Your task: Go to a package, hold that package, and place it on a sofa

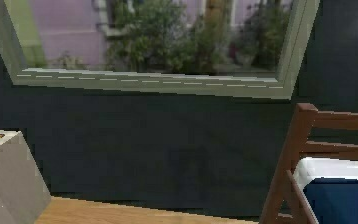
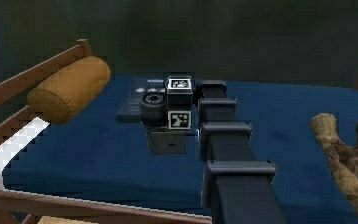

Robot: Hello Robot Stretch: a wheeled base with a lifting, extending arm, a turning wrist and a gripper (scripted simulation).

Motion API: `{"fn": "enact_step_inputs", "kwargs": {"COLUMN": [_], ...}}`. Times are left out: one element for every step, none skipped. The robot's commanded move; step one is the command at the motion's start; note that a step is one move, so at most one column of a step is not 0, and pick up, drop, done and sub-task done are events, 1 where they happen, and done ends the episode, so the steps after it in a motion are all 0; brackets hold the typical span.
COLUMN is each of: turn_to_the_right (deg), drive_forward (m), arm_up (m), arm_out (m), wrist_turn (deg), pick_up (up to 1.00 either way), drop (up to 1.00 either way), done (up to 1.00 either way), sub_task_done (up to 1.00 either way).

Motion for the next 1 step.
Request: {"fn": "enact_step_inputs", "kwargs": {"turn_to_the_right": [0.0], "drive_forward": [0.00], "arm_up": [0.00], "arm_out": [0.00], "wrist_turn": [-45.0], "pick_up": [0.00], "drop": [0.00], "done": [0.00], "sub_task_done": [0.00]}}
